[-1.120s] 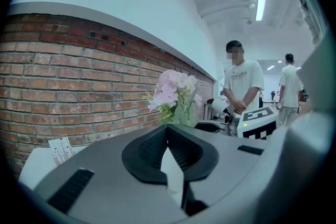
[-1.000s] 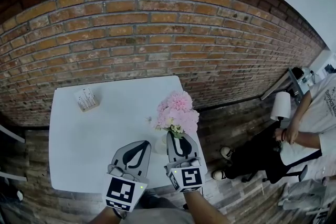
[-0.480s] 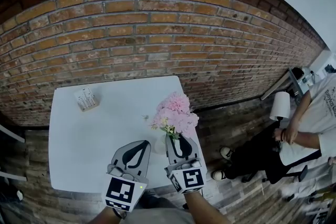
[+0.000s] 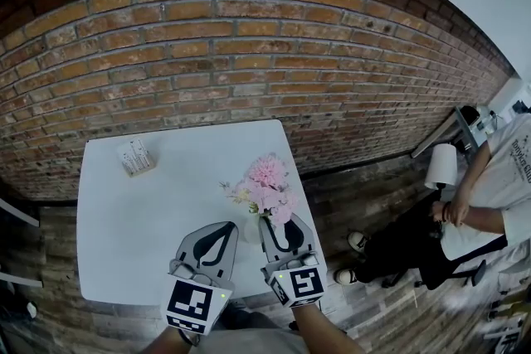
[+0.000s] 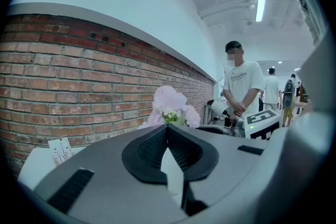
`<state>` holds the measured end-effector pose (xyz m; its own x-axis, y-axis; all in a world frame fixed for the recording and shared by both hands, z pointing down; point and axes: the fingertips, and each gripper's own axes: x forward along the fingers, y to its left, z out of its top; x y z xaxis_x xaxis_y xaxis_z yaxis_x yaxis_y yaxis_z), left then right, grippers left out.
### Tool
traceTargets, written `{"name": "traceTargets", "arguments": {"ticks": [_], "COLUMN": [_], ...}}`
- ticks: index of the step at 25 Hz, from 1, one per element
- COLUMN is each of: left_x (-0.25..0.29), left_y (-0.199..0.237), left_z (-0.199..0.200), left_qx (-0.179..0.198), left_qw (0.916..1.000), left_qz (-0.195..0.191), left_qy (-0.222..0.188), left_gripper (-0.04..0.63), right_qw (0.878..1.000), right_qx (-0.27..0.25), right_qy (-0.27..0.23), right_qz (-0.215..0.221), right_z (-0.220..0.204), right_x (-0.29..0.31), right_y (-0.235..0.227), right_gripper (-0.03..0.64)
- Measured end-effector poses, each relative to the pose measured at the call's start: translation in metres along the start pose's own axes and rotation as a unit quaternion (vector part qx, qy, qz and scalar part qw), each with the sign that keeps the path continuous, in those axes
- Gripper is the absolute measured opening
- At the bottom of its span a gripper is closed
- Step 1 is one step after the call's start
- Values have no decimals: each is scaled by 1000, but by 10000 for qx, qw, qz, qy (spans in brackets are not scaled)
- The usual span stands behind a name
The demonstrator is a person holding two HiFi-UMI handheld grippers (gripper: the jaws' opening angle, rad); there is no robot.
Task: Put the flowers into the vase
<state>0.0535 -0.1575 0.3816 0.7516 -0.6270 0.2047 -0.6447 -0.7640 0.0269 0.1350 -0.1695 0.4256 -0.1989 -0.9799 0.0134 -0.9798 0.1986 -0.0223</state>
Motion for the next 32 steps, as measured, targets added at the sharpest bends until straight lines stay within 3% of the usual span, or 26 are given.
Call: {"name": "traceTargets", "arguments": {"ticks": [32], "left_x": [-16], "left_y": [-11], "left_z": [5], "left_qx": [38], "left_qw": [9998], "left_qz": [-130], "left_qy": [-156], "left_gripper": [9], "right_qw": [9990], "right_qx": [-187], "right_qy": [160], "right_qz": [-376], "right_z": [-13], "right_x": [-30], "right_y": [8], "right_gripper": [150]}}
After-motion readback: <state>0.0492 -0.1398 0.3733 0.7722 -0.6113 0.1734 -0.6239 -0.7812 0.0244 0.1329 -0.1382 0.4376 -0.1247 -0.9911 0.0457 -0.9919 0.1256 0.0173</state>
